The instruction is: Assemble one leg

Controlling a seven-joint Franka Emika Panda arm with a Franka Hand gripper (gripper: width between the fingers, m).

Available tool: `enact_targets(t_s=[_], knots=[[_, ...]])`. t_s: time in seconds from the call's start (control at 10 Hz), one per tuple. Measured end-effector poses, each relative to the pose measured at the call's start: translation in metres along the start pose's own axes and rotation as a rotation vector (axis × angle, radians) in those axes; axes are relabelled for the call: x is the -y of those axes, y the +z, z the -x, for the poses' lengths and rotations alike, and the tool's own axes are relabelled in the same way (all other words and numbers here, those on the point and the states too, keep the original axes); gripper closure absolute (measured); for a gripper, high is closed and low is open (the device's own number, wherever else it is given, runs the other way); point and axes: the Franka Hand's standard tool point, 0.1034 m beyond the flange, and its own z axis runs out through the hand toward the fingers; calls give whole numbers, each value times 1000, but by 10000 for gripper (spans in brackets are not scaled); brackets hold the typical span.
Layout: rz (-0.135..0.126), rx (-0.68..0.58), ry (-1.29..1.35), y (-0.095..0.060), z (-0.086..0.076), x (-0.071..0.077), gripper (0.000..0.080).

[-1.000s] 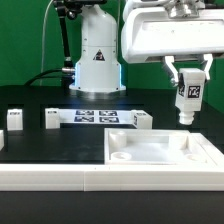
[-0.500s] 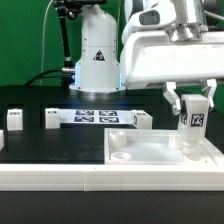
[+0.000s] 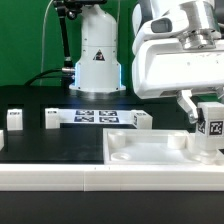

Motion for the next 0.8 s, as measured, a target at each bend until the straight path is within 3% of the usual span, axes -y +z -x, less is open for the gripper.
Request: enact_targets(t_s=[0.2,0.8], knots=[[-4,-13,-2,0,0,6,506],[0,23,-15,-14,17,5,506]])
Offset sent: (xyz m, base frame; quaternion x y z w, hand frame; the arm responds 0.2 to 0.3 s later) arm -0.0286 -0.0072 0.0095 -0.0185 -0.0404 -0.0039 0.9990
